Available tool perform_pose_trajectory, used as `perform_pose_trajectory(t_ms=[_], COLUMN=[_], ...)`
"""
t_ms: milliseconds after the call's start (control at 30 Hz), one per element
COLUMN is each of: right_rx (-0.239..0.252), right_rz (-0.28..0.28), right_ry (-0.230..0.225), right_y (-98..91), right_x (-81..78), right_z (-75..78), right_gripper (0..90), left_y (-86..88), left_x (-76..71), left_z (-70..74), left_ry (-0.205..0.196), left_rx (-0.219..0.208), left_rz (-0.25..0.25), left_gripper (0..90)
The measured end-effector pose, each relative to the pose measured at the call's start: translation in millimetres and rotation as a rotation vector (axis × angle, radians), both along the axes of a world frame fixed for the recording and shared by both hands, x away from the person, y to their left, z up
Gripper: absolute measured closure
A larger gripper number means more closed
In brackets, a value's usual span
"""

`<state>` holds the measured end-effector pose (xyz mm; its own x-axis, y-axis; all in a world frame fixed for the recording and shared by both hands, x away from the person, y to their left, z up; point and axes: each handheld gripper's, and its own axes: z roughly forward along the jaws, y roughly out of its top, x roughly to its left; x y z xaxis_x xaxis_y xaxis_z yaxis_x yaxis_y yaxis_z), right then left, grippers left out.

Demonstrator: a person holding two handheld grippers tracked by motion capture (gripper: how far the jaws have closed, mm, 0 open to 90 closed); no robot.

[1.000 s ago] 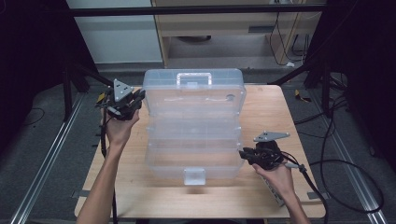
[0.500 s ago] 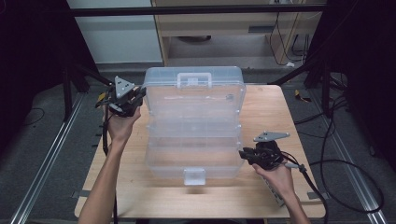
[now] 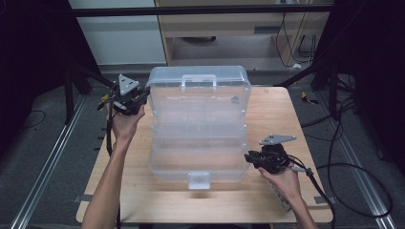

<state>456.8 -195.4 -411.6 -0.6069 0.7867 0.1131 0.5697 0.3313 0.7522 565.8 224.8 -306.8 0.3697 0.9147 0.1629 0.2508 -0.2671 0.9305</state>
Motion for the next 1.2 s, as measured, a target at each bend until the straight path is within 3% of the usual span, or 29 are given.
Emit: perform_pose_trajectory(t_ms=[1200], right_rx=[-0.002], right_rz=[0.004], right_ry=[0.001], right_y=[-0.1], right_x=[0.3], right_z=[0.1], right_gripper=[73.5], left_y=[-3.0], left_x=[33.7], left_z=[-4.8], left_ry=[0.012], left_rx=[-0.014], left_rz=[0.023], left_gripper=[82.3])
